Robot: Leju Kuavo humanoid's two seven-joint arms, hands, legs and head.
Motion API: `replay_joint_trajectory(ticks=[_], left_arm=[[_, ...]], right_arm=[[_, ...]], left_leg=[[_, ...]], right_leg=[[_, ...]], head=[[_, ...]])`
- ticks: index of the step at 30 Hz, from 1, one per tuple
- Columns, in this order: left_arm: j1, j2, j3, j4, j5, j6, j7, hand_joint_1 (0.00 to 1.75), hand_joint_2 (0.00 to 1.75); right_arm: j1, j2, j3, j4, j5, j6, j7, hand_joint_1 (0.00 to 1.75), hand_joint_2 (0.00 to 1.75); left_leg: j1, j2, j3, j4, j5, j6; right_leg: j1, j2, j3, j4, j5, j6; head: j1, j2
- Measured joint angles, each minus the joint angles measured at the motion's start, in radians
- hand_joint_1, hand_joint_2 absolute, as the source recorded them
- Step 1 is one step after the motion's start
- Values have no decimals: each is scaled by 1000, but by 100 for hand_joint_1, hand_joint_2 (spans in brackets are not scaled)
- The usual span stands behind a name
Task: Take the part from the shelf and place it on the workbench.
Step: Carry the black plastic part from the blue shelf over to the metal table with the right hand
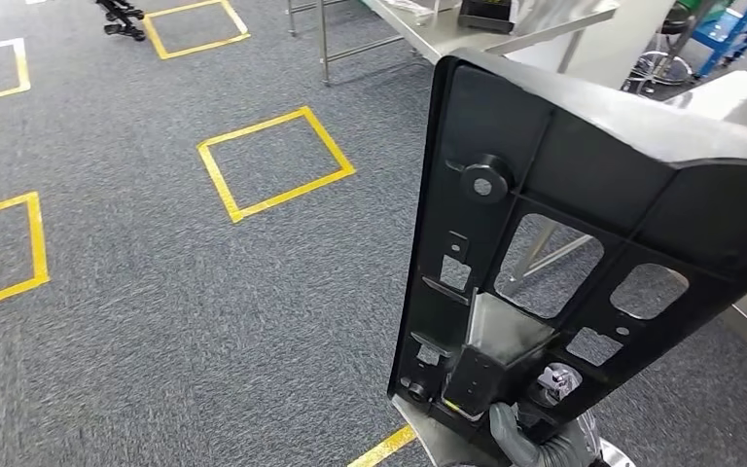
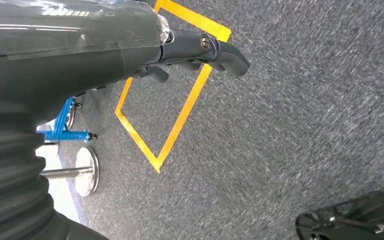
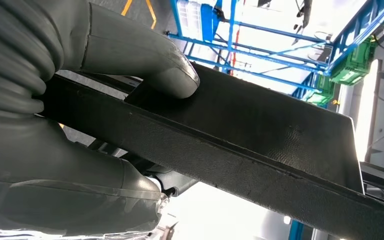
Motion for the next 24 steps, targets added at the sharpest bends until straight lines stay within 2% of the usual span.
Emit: replay_joint_trajectory(ticks=[2,3,4,6,7,8,10,11,12,13,14,15,17,18,19,21,22,23,24], left_arm=[[-1,-1,3,0,10,3,3,0,175],[-1,-2,4,0,12,3,4,0,175],[-1,-2,6,0,15,3,4,0,175],[-2,-3,11,0,20,4,7,0,175],[-3,-3,15,0,23,5,8,0,175],[-4,-4,18,0,25,6,7,0,175],[-4,-6,21,0,28,9,4,0,175],[-4,-6,22,0,28,10,1,0,175],[-2,-7,23,0,28,11,0,0,175],[-1,-7,23,0,27,12,-2,0,175],[0,-7,23,0,27,13,-2,0,175],[0,-7,24,0,28,14,-3,0,175],[-1,-7,26,0,29,17,-6,0,175],[-1,-8,27,0,29,18,-8,0,175],[-2,-9,28,0,29,20,-10,0,175],[-4,-11,29,0,27,21,-12,0,175],[-5,-11,29,0,26,21,-11,0,175],[-5,-12,29,0,25,21,-11,0,175],[-5,-13,29,0,25,21,-10,0,175]], right_arm=[[-17,-7,0,6,-9,11,2,175,175],[-26,-9,0,9,-12,15,3,175,175],[-33,-11,0,12,-14,18,3,175,175],[-46,-14,0,19,-16,24,3,175,175],[-53,-16,0,23,-17,26,3,175,175],[-64,-18,1,28,-20,28,3,175,175],[-89,-19,2,41,-27,29,5,175,175],[-101,-19,2,48,-30,28,6,175,175],[-109,-19,2,55,-31,27,8,175,175],[-115,-19,3,61,-32,27,10,175,175],[-119,-19,4,67,-31,27,11,175,175],[-124,-19,5,71,-30,27,11,175,175],[-134,-19,7,77,-29,28,10,175,175],[-139,-19,7,80,-28,29,10,175,175],[-142,-19,8,82,-28,29,10,175,175],[-145,-19,8,86,-28,29,11,175,175],[-145,-19,8,86,-28,29,11,175,175],[-147,-19,8,87,-28,29,11,175,175],[-149,-19,8,87,-28,29,12,175,175]], left_leg=[[-3,18,4,3,-6,-7],[-5,26,6,5,-9,-12],[-7,34,8,6,-11,-17],[-7,49,12,5,-15,-28],[-6,41,11,13,-23,-33],[-4,20,3,37,-41,-37],[0,-35,-45,149,-103,-44],[1,-50,-80,223,-133,-46],[1,-57,-109,281,-151,-47],[1,-59,-124,305,-148,-47],[1,-61,-120,290,-125,-46],[1,-67,-99,235,-87,-43],[3,-112,-42,95,-22,-36],[4,-131,-23,48,-6,-31],[4,-144,-15,26,-2,-27],[2,-128,-14,21,1,-16],[3,-116,-12,16,5,-9],[4,-103,-12,11,9,-1],[5,-89,-12,7,12,5]], right_leg=[[5,-43,74,-139,48,-6],[9,-56,93,-178,56,-11],[12,-60,99,-192,55,-17],[13,-36,96,-193,59,-27],[10,-26,97,-196,62,-32],[6,-15,97,-200,66,-38],[3,6,97,-203,71,-46],[3,18,96,-202,72,-48],[4,31,95,-201,72,-48],[5,45,94,-199,72,-48],[5,58,94,-197,72,-48],[5,71,95,-195,72,-47],[6,96,92,-191,71,-42],[6,107,89,-189,72,-37],[4,117,84,-188,74,-30],[2,135,77,-188,78,-16],[2,124,73,-184,75,-11],[3,101,63,-164,61,-6],[4,72,43,-124,35,-2]], head=[[0,0],[0,0],[0,0],[0,0],[0,0],[0,0],[-1,0],[-1,0],[-1,0],[-1,0],[-1,0],[-1,0],[-1,0],[-1,0],[-1,0],[-1,0],[-1,0],[-1,0],[0,0]])
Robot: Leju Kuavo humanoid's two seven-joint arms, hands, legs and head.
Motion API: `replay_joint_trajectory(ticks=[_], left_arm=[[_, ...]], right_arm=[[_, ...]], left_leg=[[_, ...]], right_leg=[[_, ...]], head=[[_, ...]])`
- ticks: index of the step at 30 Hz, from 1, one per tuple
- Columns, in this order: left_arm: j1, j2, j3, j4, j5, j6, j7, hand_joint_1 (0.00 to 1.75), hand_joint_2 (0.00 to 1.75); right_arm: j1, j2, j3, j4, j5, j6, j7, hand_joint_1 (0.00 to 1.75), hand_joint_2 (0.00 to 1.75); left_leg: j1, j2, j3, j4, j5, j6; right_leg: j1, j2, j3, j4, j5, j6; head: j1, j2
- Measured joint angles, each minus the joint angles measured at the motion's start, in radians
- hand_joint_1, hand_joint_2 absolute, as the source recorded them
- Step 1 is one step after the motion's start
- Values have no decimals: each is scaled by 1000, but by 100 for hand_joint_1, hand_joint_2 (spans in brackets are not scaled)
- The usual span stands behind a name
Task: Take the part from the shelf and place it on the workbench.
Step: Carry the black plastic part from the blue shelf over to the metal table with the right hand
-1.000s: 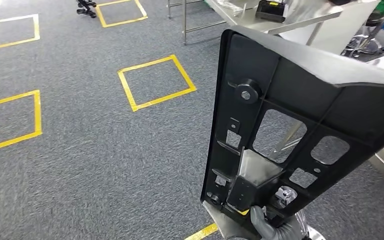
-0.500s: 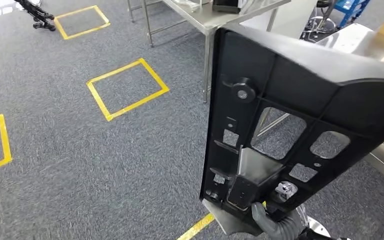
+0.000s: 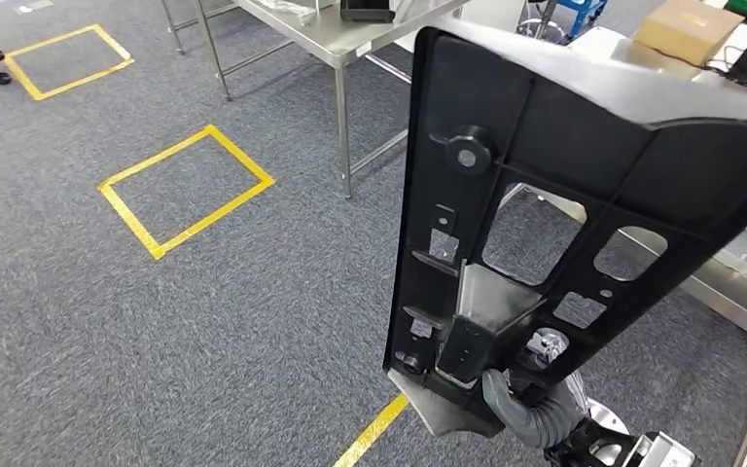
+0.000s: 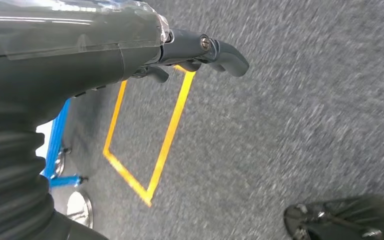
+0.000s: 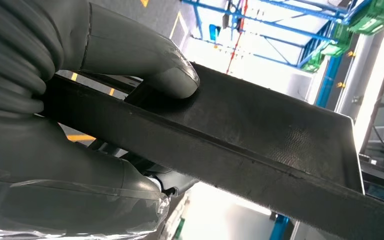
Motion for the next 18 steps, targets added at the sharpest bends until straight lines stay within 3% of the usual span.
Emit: replay_joint_trajectory(ticks=[1,3,4,5,7,9,10,12,13,15,17,18], left_arm=[[1,0,0,0,0,0,0,0,175],[3,0,0,0,0,0,0,0,175],[4,0,0,0,0,0,1,0,175],[4,0,1,0,0,0,1,0,175],[2,0,1,0,0,0,1,0,175],[1,0,1,0,3,2,2,0,175],[0,0,1,0,5,4,1,0,175],[-2,0,3,0,9,8,-3,0,175],[-3,1,4,0,10,11,-6,0,175],[-6,2,7,0,12,14,-14,0,175],[-6,2,12,0,13,14,-20,0,175],[-4,3,15,0,14,14,-21,0,175]], right_arm=[[-2,0,0,1,0,0,0,175,175],[-5,0,0,6,0,0,1,175,175],[-5,0,0,8,0,0,1,175,175],[-5,0,0,11,0,0,2,175,175],[-5,0,0,14,0,0,2,175,175],[-7,0,0,14,0,0,2,175,175],[-8,0,0,14,0,0,2,175,175],[-7,0,-2,14,-1,1,1,175,175],[-4,0,-3,13,-2,3,0,175,175],[0,-1,-6,12,-5,8,-2,175,175],[-2,-1,-6,12,-7,10,-4,175,175],[-2,-1,-6,12,-6,10,-4,175,175]], left_leg=[[-1,13,-1,-1,1,3],[-4,40,-4,-1,0,6],[-5,54,-5,0,-1,5],[-5,67,-5,0,-2,5],[-6,89,-1,2,-6,0],[-11,106,4,4,-12,-8],[-14,114,6,5,-15,-13],[-16,132,10,6,-20,-23],[-15,129,12,9,-24,-29],[-10,88,-3,52,-56,-40],[-6,41,-56,173,-121,-47],[-6,34,-89,242,-148,-48]], right_leg=[[-1,-30,-29,60,-34,4],[-4,-51,-92,193,-92,11],[-6,-54,-106,226,-98,14],[-6,-57,-101,220,-86,15],[-5,-77,-34,102,-24,14],[2,-116,36,-27,16,3],[6,-129,52,-59,21,-4],[10,-115,52,-68,20,-17],[8,-105,52,-70,22,-22],[2,-85,55,-75,27,-34],[0,-65,55,-76,29,-41],[0,-53,54,-75,29,-43]], head=[[0,0],[0,0],[0,0],[0,0],[0,0],[0,0],[0,0],[0,0],[0,0],[0,0],[0,0],[0,0]])
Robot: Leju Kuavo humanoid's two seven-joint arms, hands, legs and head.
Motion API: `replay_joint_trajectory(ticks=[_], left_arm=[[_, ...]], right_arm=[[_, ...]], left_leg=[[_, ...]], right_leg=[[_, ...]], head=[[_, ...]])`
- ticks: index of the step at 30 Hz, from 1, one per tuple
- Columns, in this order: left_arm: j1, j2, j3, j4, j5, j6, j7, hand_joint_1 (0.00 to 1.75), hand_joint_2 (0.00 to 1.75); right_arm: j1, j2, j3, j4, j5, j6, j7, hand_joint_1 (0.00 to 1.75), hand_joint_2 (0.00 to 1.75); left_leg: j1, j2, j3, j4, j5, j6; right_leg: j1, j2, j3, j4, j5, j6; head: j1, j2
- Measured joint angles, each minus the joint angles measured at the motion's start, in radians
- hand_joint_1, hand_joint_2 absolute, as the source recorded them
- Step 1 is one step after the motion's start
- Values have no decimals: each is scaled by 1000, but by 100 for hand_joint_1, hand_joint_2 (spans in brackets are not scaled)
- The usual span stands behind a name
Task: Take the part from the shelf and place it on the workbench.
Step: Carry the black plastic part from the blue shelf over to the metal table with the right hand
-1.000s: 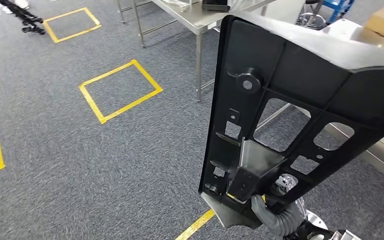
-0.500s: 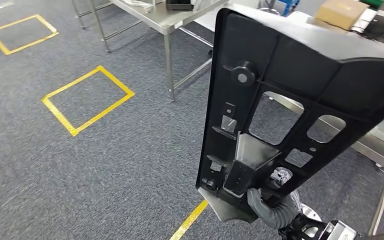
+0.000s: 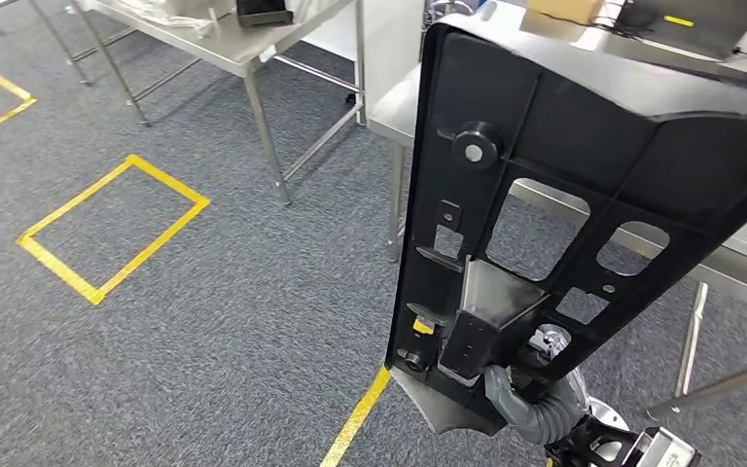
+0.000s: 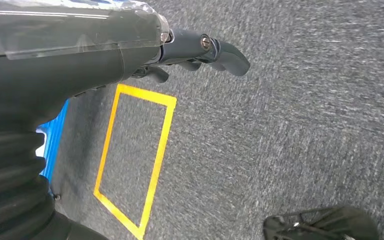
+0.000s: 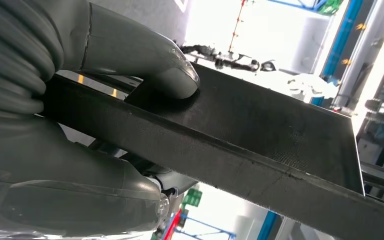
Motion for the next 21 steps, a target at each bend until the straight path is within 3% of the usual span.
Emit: replay_joint_trajectory(ticks=[1,2,4,6,8,10,12,15,17,18,19,21], left_arm=[[1,1,1,0,0,-1,0,0,175],[2,1,2,0,0,-2,0,0,175],[3,2,2,0,-2,-6,7,0,175],[3,2,2,0,-3,-11,19,0,175],[2,2,2,0,-4,-16,29,0,175],[-1,1,2,0,-3,-18,33,0,175],[-2,-2,3,0,-2,-18,33,0,175],[0,-4,3,0,-1,-17,28,0,175],[2,-4,3,0,0,-17,25,0,175],[3,-3,3,0,1,-16,22,0,175],[2,-4,3,0,2,-16,17,0,175],[0,-4,3,0,2,-16,4,0,175]], right_arm=[[0,0,0,1,0,0,0,175,175],[0,0,0,1,0,-1,0,175,175],[-1,0,0,2,0,-2,0,175,175],[-4,0,0,2,0,-2,0,175,175],[-7,0,0,2,0,-2,1,175,175],[-9,0,-1,2,0,-2,3,175,175],[-12,0,-4,1,0,-2,6,175,175],[-25,0,-6,3,0,-1,9,175,175],[-27,0,-6,6,0,0,10,175,175],[-28,0,-6,8,0,0,12,175,175],[-29,0,-6,9,0,0,13,175,175],[-33,0,-6,10,1,-1,19,175,175]], left_leg=[[0,-2,-23,46,-11,-1],[1,-3,-31,57,-2,-1],[3,-14,6,-35,66,3],[7,-55,60,-165,123,8],[8,-77,79,-215,135,16],[7,-59,79,-219,139,28],[9,-37,80,-228,146,41],[6,0,77,-233,149,52],[3,26,76,-232,148,54],[2,38,77,-232,147,53],[2,49,78,-232,145,52],[-2,68,83,-231,141,47]], right_leg=[[0,13,0,1,0,-1],[0,27,1,2,0,-1],[0,55,3,4,-1,1],[1,80,1,10,-2,8],[0,101,-7,13,0,21],[-2,117,-13,11,4,35],[0,90,-30,40,-16,44],[-1,12,-114,214,-106,54],[-4,-2,-150,290,-122,57],[-4,-7,-139,272,-103,57],[-4,-16,-109,216,-70,55],[2,-57,-33,74,-17,46]], head=[[0,0],[0,0],[0,0],[0,0],[0,0],[0,0],[0,0],[0,0],[0,0],[0,0],[0,0],[0,0]])
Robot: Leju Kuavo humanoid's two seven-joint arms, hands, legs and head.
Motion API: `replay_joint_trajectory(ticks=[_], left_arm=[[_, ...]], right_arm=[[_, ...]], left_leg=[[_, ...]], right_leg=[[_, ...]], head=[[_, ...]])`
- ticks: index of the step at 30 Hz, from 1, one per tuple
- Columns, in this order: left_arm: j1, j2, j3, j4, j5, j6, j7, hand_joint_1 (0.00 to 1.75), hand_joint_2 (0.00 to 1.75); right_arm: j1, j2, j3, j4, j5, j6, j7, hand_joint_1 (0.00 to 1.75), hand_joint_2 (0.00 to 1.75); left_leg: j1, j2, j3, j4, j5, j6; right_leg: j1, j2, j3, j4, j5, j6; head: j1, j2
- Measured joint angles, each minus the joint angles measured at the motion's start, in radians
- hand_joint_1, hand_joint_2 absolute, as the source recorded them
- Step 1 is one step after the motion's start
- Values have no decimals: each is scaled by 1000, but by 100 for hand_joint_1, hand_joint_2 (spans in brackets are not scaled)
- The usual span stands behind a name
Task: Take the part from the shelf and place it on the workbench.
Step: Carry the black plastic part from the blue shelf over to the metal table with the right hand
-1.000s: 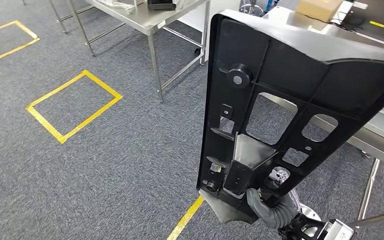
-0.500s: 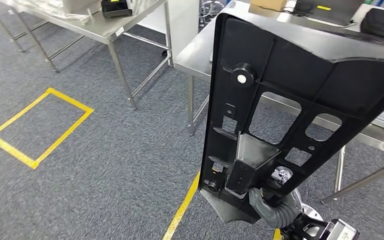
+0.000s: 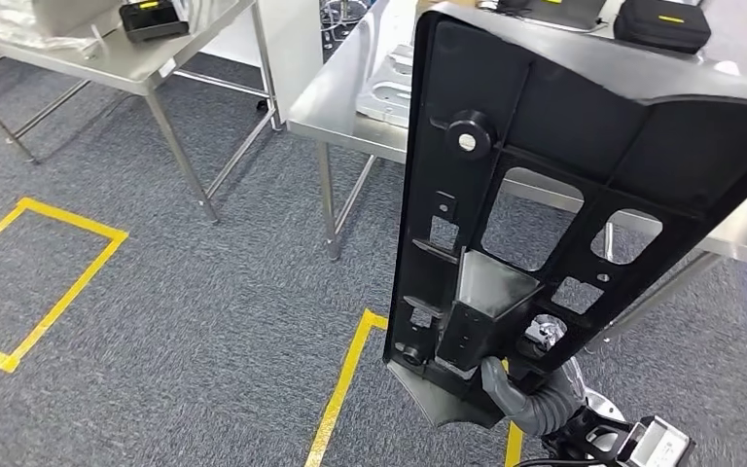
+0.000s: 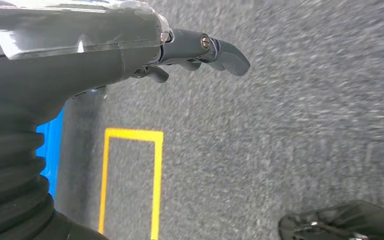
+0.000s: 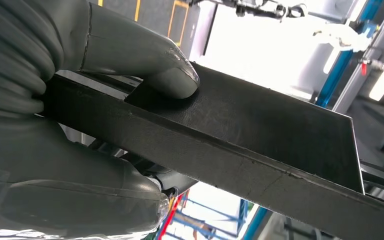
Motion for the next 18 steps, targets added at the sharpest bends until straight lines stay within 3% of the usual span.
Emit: replay_joint_trajectory(ticks=[2,4,5,7,9,10,11,12,13,15,17,18], left_arm=[[-2,0,0,0,0,0,-10,0,175],[-4,0,0,0,-1,-2,-12,0,175],[-5,1,0,0,-3,-2,-11,0,175],[-7,1,0,0,-7,-5,-10,0,175],[-5,2,0,0,-11,-8,-7,0,175],[-3,2,0,0,-13,-9,-6,0,175],[-1,2,0,0,-13,-9,-5,0,175],[2,3,0,0,-14,-10,-5,0,175],[3,3,0,0,-14,-10,-5,0,175],[2,4,0,0,-14,-9,-8,0,175],[-2,5,0,0,-13,-8,-11,0,175],[-4,5,0,0,-13,-8,-12,0,175]], right_arm=[[-5,0,0,0,1,-1,6,175,175],[-5,-1,0,-1,2,-3,10,175,175],[-3,-1,0,-1,3,-5,11,175,175],[-2,-2,0,-4,3,-10,10,175,175],[-1,-2,0,-5,2,-16,10,175,175],[0,-2,0,-5,2,-18,10,175,175],[2,-3,0,-5,2,-19,10,175,175],[4,-3,0,-5,3,-19,9,175,175],[6,-3,0,-5,3,-20,7,175,175],[10,-3,0,-6,4,-22,2,175,175],[11,-4,0,-6,4,-23,-4,175,175],[12,-5,0,-6,4,-23,-6,175,175]], left_leg=[[-5,16,4,1,-4,-9],[-7,35,9,-1,-8,-19],[-6,33,11,2,-12,-25],[-4,-7,-5,50,-47,-37],[0,-58,-60,177,-115,-45],[1,-67,-92,244,-142,-46],[1,-71,-113,287,-150,-47],[2,-73,-118,292,-137,-48],[3,-73,-103,252,-104,-46],[3,-81,-43,109,-30,-40],[1,-91,-9,19,1,-29],[0,-93,-7,10,0,-24]], right_leg=[[8,-22,31,-64,11,-12],[10,0,27,-68,13,-23],[7,12,28,-71,15,-28],[-1,33,31,-78,22,-38],[-2,53,31,-78,24,-44],[-1,65,30,-77,25,-46],[0,76,30,-76,25,-47],[0,88,31,-75,24,-47],[0,97,32,-73,23,-47],[2,111,35,-69,20,-43],[4,118,32,-65,18,-34],[4,120,29,-64,18,-28]], head=[[0,0],[0,0],[0,0],[0,0],[-1,0],[-1,0],[-1,0],[-1,0],[-1,0],[-1,0],[0,0],[0,0]])
